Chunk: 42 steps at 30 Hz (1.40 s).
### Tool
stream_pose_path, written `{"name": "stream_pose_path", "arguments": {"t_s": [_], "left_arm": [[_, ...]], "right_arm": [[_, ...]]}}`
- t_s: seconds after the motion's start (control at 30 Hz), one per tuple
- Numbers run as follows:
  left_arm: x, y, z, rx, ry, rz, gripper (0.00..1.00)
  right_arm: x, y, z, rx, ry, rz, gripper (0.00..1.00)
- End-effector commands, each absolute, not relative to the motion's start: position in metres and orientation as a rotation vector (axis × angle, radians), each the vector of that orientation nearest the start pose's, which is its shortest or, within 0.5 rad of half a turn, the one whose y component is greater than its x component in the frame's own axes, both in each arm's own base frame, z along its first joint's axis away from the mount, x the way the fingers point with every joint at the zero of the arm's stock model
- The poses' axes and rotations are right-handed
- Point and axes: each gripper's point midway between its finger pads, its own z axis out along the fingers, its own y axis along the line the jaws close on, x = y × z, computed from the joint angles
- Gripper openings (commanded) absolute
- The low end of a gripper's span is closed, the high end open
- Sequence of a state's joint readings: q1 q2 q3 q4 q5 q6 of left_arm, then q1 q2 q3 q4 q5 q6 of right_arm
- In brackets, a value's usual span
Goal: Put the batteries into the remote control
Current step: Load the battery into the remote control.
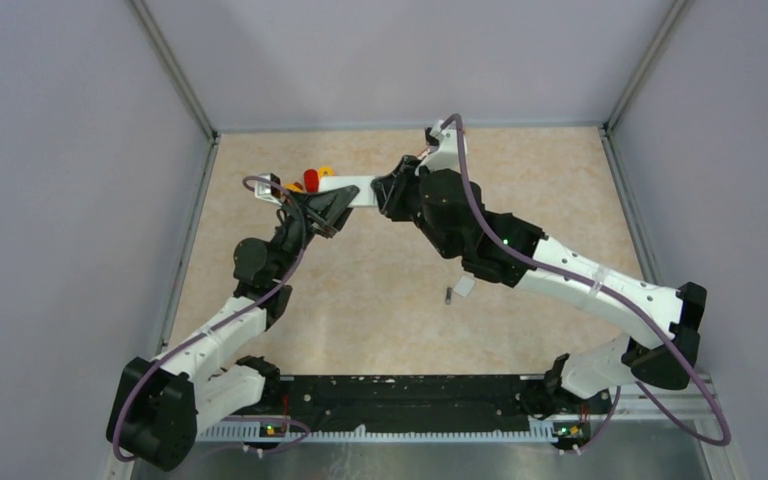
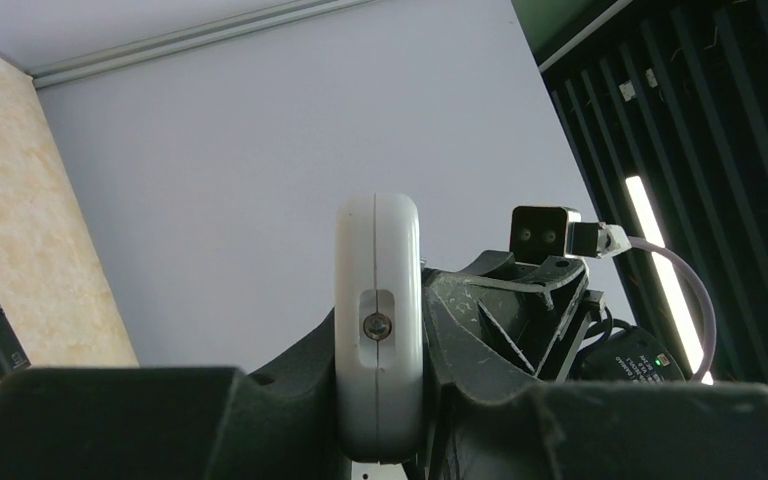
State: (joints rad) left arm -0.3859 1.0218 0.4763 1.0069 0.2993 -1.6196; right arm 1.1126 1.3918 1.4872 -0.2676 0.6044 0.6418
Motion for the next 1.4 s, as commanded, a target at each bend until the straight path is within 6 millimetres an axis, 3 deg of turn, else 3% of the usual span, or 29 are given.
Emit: {"name": "stream_pose_path", "arguments": {"t_s": [0.0,0.07,0.4,0.8,1.0,1.23,1.37], "left_arm": [[0.251,-0.197,0.407,-0.415,1.097,-1.976,0.00],[0.252,-0.196,0.405,-0.425,1.101,-1.967,0.00],[0.258,-0.197,0.400,-0.447,1.113,-1.952,0.00],[0.267,-0.191,0.382,-0.436,1.141,-1.817,0.00],[0.271,-0.184,0.377,-0.420,1.127,-1.767,0.00],[0.266,-0.175,0.382,-0.390,1.077,-1.797,0.00],[0.261,-0.175,0.386,-0.370,1.057,-1.821,0.00]], "right_arm": [[0.261,0.353,0.396,0.039,1.768,0.759,0.25],[0.262,0.350,0.398,0.046,1.763,0.748,0.30],[0.262,0.344,0.405,0.074,1.745,0.749,0.32],[0.242,0.340,0.426,0.046,1.723,0.887,0.55],[0.229,0.329,0.433,0.102,1.684,1.015,0.80],[0.217,0.348,0.414,0.278,1.690,1.297,0.88],[0.223,0.359,0.410,0.424,1.685,1.510,0.88]]}}
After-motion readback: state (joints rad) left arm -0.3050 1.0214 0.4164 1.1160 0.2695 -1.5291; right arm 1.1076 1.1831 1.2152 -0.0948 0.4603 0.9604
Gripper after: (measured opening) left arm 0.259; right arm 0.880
